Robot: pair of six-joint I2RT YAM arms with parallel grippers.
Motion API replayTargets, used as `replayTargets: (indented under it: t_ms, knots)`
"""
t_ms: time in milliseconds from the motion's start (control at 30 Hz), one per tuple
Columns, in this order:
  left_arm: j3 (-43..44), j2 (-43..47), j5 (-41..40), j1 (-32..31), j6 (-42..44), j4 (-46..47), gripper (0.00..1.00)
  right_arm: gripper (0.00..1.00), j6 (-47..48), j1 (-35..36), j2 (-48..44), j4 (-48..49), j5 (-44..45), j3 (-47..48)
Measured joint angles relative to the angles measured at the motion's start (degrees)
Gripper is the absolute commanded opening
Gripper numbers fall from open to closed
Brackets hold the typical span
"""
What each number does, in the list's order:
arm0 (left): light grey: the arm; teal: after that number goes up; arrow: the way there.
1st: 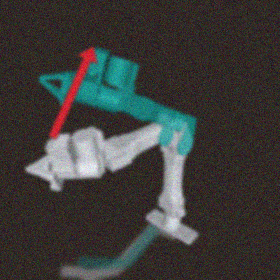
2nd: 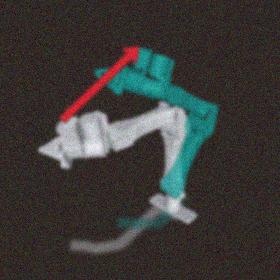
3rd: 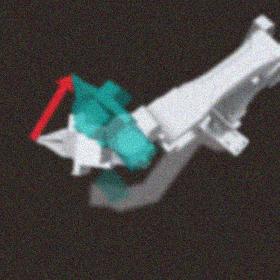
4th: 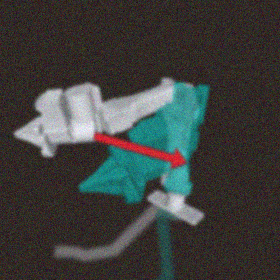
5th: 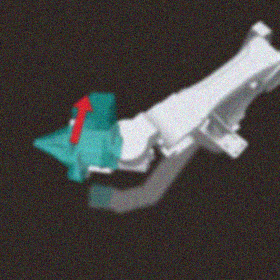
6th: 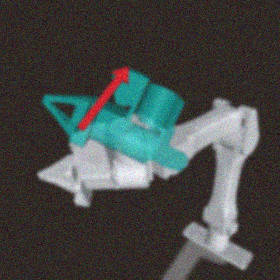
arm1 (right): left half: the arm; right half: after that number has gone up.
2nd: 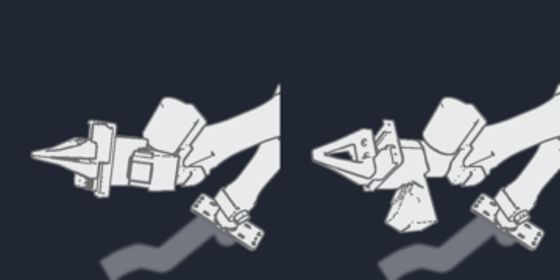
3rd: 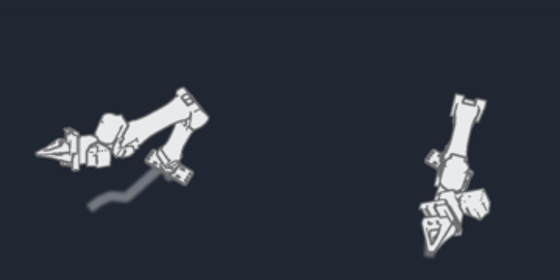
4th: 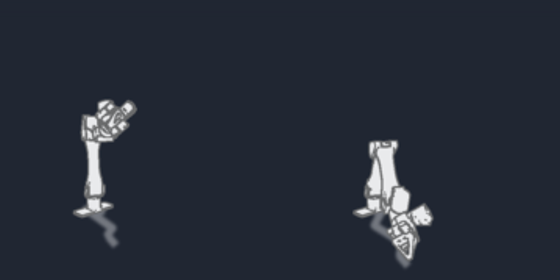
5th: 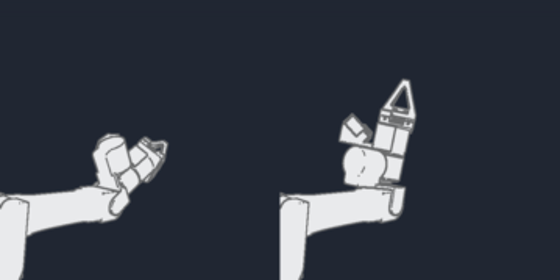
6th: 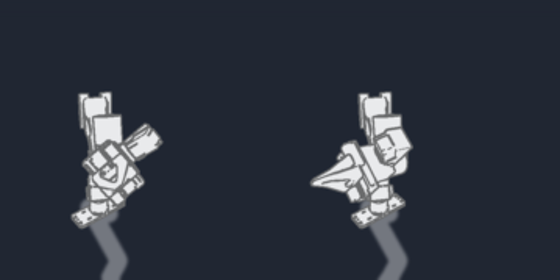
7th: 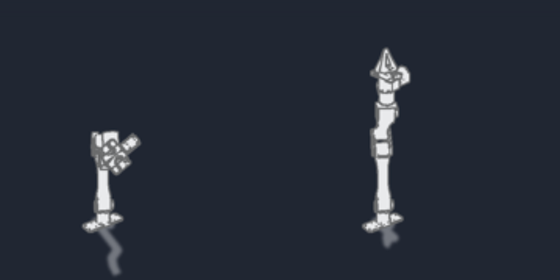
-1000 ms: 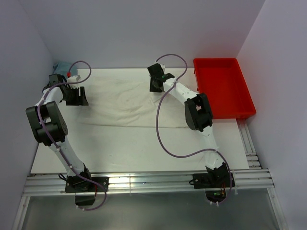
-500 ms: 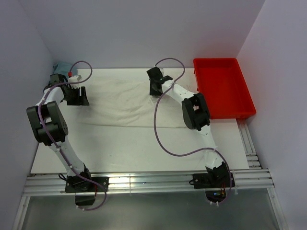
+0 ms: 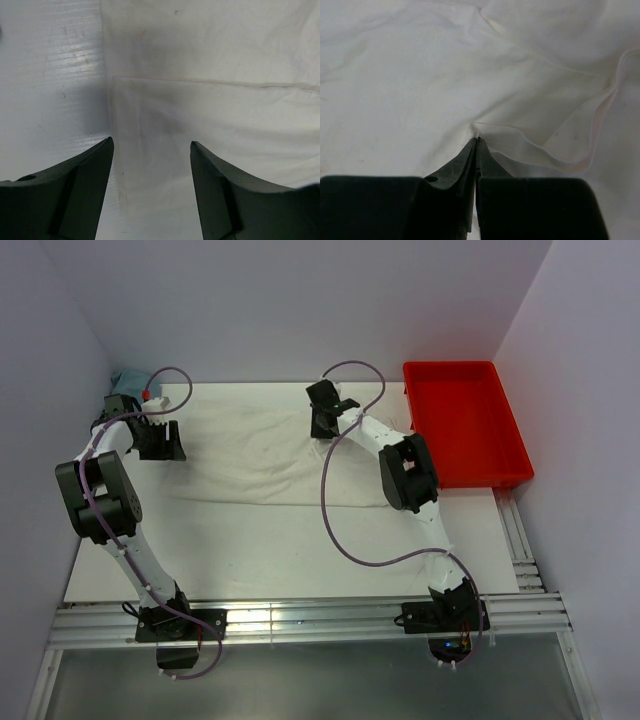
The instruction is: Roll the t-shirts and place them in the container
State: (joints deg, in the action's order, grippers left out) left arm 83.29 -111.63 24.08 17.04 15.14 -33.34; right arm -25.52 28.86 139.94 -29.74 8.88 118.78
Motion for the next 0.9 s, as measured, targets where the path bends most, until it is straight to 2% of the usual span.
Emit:
replayTargets:
  t_ms: [400, 467, 500, 533, 600, 733, 900]
  knots:
    - [0.00, 0.00, 0.00, 0.00, -0.02, 0.02, 0.68, 0.04, 1.99, 0.44, -1.27, 6.84, -2.10, -4.55]
    - [0.00, 0.00, 0.00, 0.00, -0.02, 0.02, 0.68, 0.16, 2.05, 0.52, -2.01, 8.24, -2.25, -6.23]
    - [0.00, 0.00, 0.02, 0.00, -0.04, 0.04, 0.68, 0.25, 2.23, 0.52, -2.49, 8.92, -2.47, -7.13]
    - [0.00, 0.00, 0.00, 0.00, -0.04, 0.04, 0.68, 0.39, 2.21, 0.52, -2.97, 9.42, -2.56, -7.85]
    - [0.00, 0.00, 0.02, 0.00, -0.04, 0.07, 0.70, 0.55, 2.29, 0.55, -4.31, 10.54, -2.69, -9.77]
    - [-0.79, 0.37, -0.02, 0.00, -0.07, 1.01, 0.73, 0.66, 2.29, 0.63, -8.87, 13.18, -2.10, -15.65]
    - [-2.93, 3.08, -0.74, 0.11, -1.07, 1.38, 0.74, 0.68, 0.74, 0.61, -17.68, 15.80, -0.59, -22.84]
